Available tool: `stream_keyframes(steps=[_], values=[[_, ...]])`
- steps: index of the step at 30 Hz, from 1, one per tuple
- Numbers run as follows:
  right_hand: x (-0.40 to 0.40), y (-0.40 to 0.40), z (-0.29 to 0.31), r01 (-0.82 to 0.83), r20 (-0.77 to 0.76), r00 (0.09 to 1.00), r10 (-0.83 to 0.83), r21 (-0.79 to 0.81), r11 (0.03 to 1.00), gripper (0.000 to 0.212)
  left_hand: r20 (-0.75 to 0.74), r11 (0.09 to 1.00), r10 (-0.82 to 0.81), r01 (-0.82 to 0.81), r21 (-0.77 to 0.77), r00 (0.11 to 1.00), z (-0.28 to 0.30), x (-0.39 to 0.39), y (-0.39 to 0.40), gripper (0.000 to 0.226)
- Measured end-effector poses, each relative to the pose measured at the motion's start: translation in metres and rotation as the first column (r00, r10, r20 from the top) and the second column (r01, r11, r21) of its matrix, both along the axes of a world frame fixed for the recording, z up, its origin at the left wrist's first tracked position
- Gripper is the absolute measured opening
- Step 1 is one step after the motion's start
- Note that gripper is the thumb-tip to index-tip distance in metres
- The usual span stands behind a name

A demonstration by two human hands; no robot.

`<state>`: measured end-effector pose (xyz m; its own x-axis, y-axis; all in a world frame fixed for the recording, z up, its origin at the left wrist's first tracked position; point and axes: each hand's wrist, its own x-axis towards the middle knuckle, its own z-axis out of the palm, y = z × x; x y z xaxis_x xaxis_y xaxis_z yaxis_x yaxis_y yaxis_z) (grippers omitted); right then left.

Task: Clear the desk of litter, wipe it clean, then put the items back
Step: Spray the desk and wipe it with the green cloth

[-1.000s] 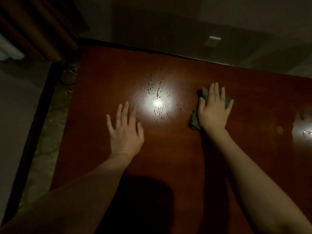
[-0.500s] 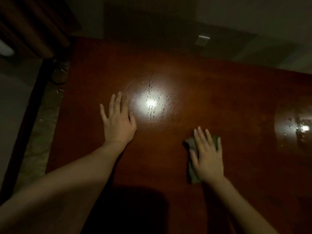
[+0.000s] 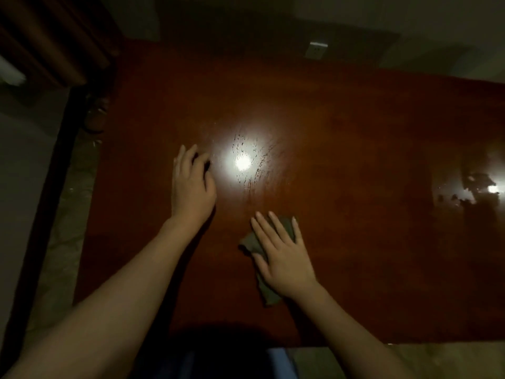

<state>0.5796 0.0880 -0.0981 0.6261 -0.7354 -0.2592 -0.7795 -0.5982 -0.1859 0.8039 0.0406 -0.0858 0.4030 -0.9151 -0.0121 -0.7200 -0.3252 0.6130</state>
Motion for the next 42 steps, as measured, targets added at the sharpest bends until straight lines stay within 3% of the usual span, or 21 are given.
stream_keyframes(steps=[2, 5, 8, 10, 16, 20, 22, 25, 29, 31, 33, 37, 42], values=[[-0.036, 0.001, 0.002, 0.062, -0.009, 0.998, -0.062, -0.002, 0.998, 0.063, 0.024, 0.998, -0.067, 0.067, 0.016, 0.997, 0.005, -0.022, 0.045, 0.044], [-0.058, -0.024, 0.003, 0.326, -0.043, 0.944, -0.327, -0.02, 0.945, 0.062, 0.14, 0.985, -0.153, 0.139, 0.107, 0.978, -0.004, -0.044, 0.111, 0.052], [-0.03, -0.061, 0.002, 0.576, -0.059, 0.813, -0.579, -0.067, 0.815, 0.06, 0.246, 0.968, -0.134, 0.074, 0.239, 0.96, -0.017, -0.048, 0.139, 0.056], [0.0, -0.077, 0.004, 0.628, -0.067, 0.773, -0.631, -0.063, 0.776, 0.061, 0.304, 0.958, -0.167, 0.082, 0.274, 0.938, -0.021, -0.048, 0.141, 0.057], [0.052, -0.006, 0.001, 0.273, -0.023, 0.961, -0.276, -0.078, 0.959, 0.064, 0.333, 0.949, -0.183, 0.078, 0.306, 0.925, -0.018, -0.05, 0.139, 0.057], [0.008, 0.063, 0.004, 0.052, -0.03, 0.998, -0.051, 0.016, 0.999, 0.063, 0.328, 0.947, -0.182, 0.076, 0.311, 0.927, -0.018, -0.049, 0.138, 0.058], [-0.027, 0.066, 0.005, 0.063, -0.046, 0.997, -0.063, 0.013, 0.998, 0.06, 0.312, 0.947, -0.183, 0.082, 0.31, 0.932, -0.017, -0.049, 0.139, 0.058], [-0.054, 0.044, 0.005, 0.293, -0.067, 0.953, -0.294, -0.019, 0.956, 0.061, 0.287, 0.938, -0.192, 0.089, 0.336, 0.938, -0.017, -0.05, 0.139, 0.061], [-0.022, 0.007, 0.003, 0.67, -0.083, 0.733, -0.675, -0.082, 0.737, 0.061, 0.281, 0.944, -0.18, 0.085, 0.317, 0.943, -0.016, -0.05, 0.138, 0.063], [0.007, 0.001, 0.004, 0.733, -0.078, 0.673, -0.736, -0.066, 0.677, 0.062, 0.272, 0.946, -0.181, 0.092, 0.309, 0.945, -0.017, -0.05, 0.139, 0.062], [0.033, 0.012, 0.003, 0.659, -0.056, 0.748, -0.661, -0.052, 0.75, 0.062, 0.285, 0.951, -0.179, 0.092, 0.295, 0.942, -0.018, -0.051, 0.139, 0.06], [0.051, 0.074, -0.002, 0.337, -0.007, 0.941, -0.34, -0.097, 0.936, 0.065, 0.304, 0.953, -0.19, 0.101, 0.287, 0.934, -0.016, -0.05, 0.138, 0.059], [-0.009, 0.138, -0.005, -0.04, -0.051, 0.998, 0.038, -0.032, 0.999, 0.064, 0.268, 0.956, -0.169, 0.092, 0.277, 0.949, -0.016, -0.05, 0.141, 0.063]])
